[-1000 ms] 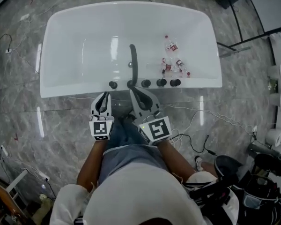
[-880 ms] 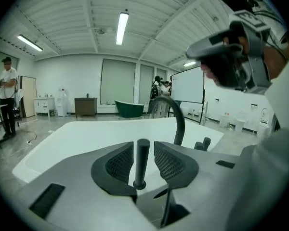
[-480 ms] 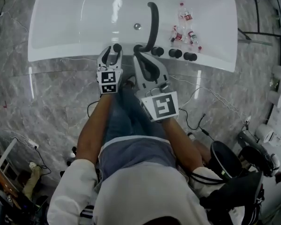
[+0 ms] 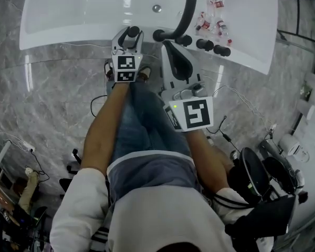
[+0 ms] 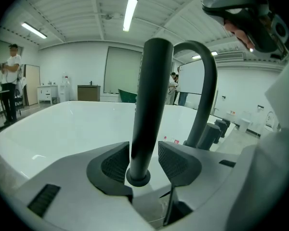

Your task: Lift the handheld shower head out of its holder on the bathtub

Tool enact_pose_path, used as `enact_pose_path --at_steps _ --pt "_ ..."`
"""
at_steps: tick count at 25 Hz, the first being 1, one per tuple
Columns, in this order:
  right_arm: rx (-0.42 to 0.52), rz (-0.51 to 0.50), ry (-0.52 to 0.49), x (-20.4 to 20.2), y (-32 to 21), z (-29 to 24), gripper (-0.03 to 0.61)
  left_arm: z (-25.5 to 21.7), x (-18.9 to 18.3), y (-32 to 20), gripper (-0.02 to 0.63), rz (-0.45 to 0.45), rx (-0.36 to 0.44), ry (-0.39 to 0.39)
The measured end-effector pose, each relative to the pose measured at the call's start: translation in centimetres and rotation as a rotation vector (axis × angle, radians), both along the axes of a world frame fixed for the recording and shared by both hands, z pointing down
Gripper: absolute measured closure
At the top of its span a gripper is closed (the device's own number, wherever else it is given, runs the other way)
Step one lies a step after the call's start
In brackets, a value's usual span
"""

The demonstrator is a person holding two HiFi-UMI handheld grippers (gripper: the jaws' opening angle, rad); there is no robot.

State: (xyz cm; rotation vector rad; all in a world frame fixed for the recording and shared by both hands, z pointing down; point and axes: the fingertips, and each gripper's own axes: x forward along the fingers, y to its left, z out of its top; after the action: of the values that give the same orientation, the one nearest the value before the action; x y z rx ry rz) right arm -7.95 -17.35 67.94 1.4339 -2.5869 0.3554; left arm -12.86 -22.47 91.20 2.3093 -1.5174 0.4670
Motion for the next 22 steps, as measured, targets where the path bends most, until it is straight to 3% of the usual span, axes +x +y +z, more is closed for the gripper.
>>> enact_pose_path --at_steps 7,11,16,22 --pt "-0.022 -0.004 0.024 -0.2 -0.4 2.8 0.560 2.8 -1.0 -1.0 0.463 -0.029 -0.005 -0.066" --pt "-0.032 0.004 0.022 0.7 -1.0 3.7 0.560 1.9 -0.2 -0.9 0.465 -0.073 0.003 -0.035" --pt "-0.024 0.000 0.015 2.0 -1.4 2.4 0.560 -5.3 0.0 -0.4 0.466 -0.128 0.097 0.051" --pt "0.004 -0.014 -0.013 1.3 -1.7 -5.3 0.560 -19.7 -0.1 1.0 0.466 -0.073 0.182 0.094"
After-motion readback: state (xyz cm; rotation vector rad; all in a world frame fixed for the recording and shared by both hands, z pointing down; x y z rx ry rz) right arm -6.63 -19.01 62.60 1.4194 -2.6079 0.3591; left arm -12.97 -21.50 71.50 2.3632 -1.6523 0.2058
